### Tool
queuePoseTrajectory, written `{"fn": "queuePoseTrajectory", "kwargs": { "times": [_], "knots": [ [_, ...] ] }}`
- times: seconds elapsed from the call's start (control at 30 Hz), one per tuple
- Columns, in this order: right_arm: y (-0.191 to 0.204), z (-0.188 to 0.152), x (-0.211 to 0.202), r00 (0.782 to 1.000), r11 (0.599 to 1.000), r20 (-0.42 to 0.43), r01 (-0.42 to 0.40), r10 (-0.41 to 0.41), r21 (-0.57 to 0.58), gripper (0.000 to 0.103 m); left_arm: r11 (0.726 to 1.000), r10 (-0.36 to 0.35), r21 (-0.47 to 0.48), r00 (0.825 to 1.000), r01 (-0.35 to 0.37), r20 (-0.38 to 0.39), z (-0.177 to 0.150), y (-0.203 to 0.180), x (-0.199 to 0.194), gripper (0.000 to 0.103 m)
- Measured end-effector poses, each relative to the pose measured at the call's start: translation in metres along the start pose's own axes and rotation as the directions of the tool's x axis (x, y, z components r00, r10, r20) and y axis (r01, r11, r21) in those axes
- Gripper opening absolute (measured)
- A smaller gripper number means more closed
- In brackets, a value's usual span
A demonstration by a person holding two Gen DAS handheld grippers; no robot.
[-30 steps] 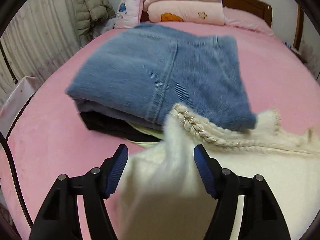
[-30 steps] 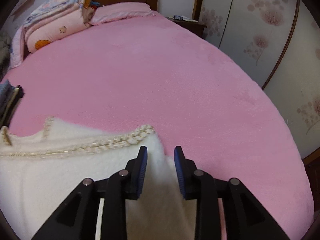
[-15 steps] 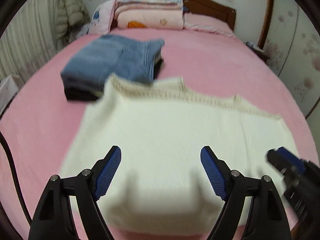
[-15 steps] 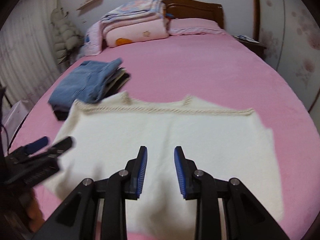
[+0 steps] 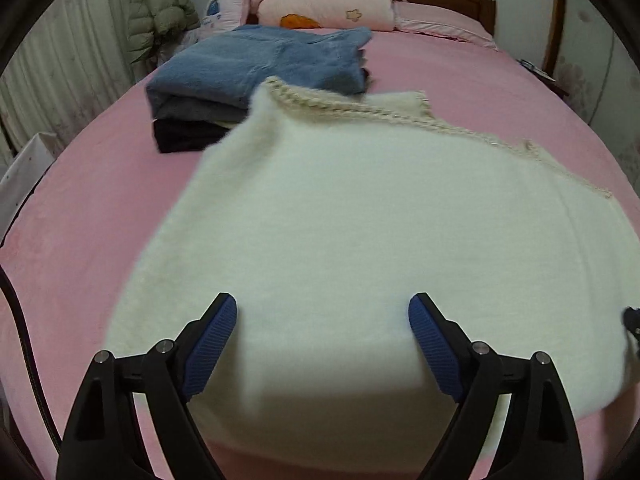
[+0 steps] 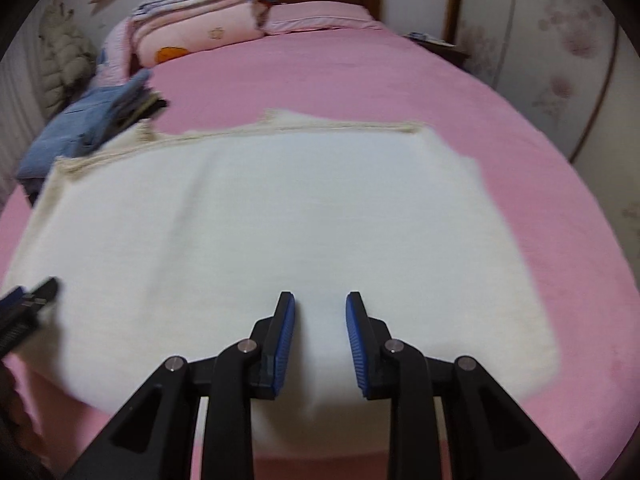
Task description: Fold large clothes
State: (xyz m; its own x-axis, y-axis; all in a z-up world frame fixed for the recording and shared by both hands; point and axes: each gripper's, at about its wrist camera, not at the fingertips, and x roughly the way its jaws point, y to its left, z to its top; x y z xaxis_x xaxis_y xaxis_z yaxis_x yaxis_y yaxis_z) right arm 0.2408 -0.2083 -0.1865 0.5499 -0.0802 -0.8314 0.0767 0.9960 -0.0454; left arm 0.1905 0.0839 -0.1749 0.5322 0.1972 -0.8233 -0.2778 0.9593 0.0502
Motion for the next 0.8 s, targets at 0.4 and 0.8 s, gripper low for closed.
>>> {"fn": "queuePoseTrajectory", "kwargs": {
  "times": [0.4,0.8],
  "knots": [
    [-0.026,-0.01,0.0,0.996,0.995,-0.009,0.094,-0.094,0.039,0.031,1.0,0.019,-0.009,0.998,-0.019,-0.056,-0.002,0.033,0.001,0.087],
    [0.0,-0.009,-0.058,0.992,0.985,-0.016,-0.124,0.127,0.116,0.031,0.996,-0.057,-0.068,0.997,0.054,-0.048,0.008,0.045,-0.074,0.087]
  ]
}}
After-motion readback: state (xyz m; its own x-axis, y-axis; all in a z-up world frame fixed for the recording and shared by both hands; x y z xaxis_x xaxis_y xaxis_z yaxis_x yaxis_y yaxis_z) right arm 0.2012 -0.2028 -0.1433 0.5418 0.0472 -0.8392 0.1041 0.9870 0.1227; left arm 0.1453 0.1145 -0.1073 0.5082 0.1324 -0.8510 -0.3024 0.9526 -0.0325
